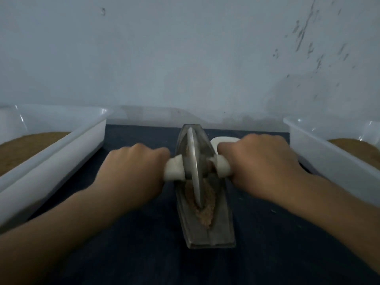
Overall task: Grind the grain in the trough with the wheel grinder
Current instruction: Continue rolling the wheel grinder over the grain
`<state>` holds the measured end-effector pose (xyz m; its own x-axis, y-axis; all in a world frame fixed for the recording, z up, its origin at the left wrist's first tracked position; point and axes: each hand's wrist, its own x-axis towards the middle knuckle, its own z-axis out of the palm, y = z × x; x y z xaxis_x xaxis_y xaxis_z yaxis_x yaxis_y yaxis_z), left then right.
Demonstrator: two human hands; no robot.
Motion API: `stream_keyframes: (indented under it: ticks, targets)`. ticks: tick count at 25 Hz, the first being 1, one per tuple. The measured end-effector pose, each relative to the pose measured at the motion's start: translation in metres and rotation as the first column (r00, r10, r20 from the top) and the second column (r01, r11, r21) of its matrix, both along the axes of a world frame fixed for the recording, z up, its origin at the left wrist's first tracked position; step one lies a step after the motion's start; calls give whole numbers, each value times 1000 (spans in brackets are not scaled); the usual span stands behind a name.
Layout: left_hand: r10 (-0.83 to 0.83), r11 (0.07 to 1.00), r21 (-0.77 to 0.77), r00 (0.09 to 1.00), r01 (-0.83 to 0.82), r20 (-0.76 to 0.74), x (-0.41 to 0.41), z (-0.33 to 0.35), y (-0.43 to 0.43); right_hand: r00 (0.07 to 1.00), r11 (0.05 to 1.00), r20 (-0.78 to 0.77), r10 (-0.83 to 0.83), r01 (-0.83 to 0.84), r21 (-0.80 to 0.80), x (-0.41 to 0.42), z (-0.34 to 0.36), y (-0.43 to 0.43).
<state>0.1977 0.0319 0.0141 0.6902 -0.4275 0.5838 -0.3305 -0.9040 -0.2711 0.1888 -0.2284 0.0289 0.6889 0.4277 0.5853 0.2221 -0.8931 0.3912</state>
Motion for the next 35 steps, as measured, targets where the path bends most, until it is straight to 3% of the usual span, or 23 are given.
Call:
stream_keyframes:
  ticks: [4, 7, 9, 11, 13, 16, 18, 19, 21, 23, 26, 28, 30, 31, 33, 35]
  targets:
    - [203, 978, -15, 970, -206, -135, 31, 16, -30, 944, 964, -265, -196, 235, 122, 37, 10, 26]
    - [174, 983, 84, 976, -165, -127, 39, 30, -38, 914, 957, -364, -181, 249, 151, 35, 7, 15]
    - [46, 995, 94, 999, -44, -23, 13, 15, -17, 982, 993, -178, -54, 72, 96, 8, -7, -2]
    - [-39, 998, 60, 998, 36, 47, -5, 4, -2, 998, 999, 57, -6, 3, 53, -8, -15, -9]
    - [24, 999, 49, 1000, -24, -10, 2, 3, -7, 997, 997, 34, -66, 64, 48, 2, -15, -2]
    - [202, 979, 28, 967, -200, -154, 30, 28, -38, 931, 952, -292, -220, 269, 144, 36, 5, 20]
    - [216, 976, 59, 944, -208, -248, 43, 37, -44, 876, 953, -433, -213, 285, 108, 47, 16, 19]
    - [180, 983, 78, 954, -166, -241, 37, 34, -36, 892, 972, -420, -168, 221, 81, 38, 16, 13]
    - [22, 997, 71, 995, -15, -102, 9, 14, -12, 986, 998, -156, -51, 54, 17, 7, 2, -4]
    - [-61, 995, 82, 998, 58, 30, -3, 6, 0, 995, 1000, 94, 12, -13, 17, -12, -9, -12]
    - [92, 994, 72, 994, -88, -54, 13, 13, -16, 990, 989, -67, -121, 126, 75, 11, -11, 3]
    - [205, 978, 64, 965, -197, -162, 35, 32, -38, 926, 947, -304, -225, 281, 153, 36, 6, 19]
    - [212, 977, 87, 949, -196, -233, 44, 41, -43, 878, 943, -428, -216, 301, 142, 47, 12, 18]
    - [161, 985, 99, 962, -142, -222, 37, 37, -35, 902, 964, -394, -177, 240, 117, 35, 10, 12]
    - [20, 998, 61, 998, -16, -60, 12, 12, -10, 993, 998, -113, -44, 49, 46, 4, -5, -4]
    - [-14, 999, 44, 999, 12, 52, 3, -1, 1, 997, 1000, 81, 1, 0, -9, -8, -12, -9]
